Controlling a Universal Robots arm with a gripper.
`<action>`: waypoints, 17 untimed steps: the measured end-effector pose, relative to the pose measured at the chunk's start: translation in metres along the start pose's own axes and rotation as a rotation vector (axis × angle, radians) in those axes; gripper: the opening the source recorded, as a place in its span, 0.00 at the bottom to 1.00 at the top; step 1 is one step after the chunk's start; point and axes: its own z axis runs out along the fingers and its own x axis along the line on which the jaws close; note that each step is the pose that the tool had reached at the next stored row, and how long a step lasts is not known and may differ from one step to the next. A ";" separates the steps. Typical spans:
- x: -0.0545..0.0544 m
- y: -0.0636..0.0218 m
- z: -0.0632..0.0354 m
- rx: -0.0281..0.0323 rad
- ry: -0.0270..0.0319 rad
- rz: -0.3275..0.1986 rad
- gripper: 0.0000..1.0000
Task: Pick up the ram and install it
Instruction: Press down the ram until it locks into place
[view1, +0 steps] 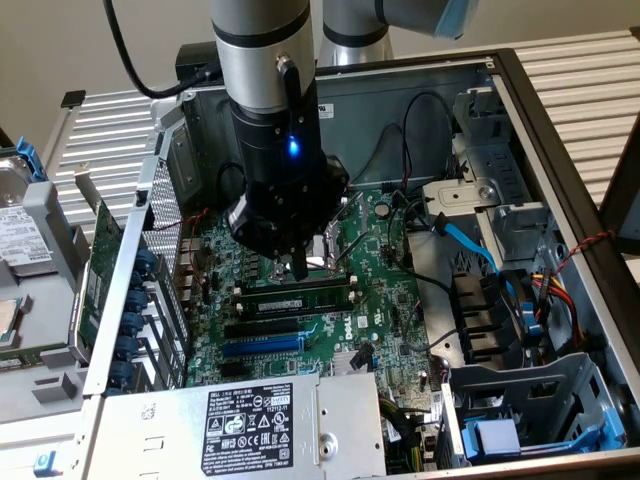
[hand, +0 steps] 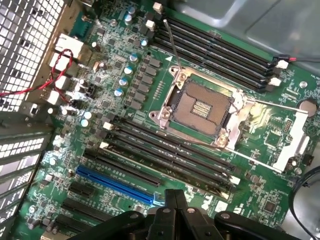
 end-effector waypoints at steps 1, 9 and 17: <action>0.000 0.0000 0.0000 0.0007 0.0001 0.016 0.11; 0.000 0.0000 0.0001 0.0059 0.0008 0.142 0.11; 0.000 0.0000 0.0002 0.0111 0.0015 0.269 0.11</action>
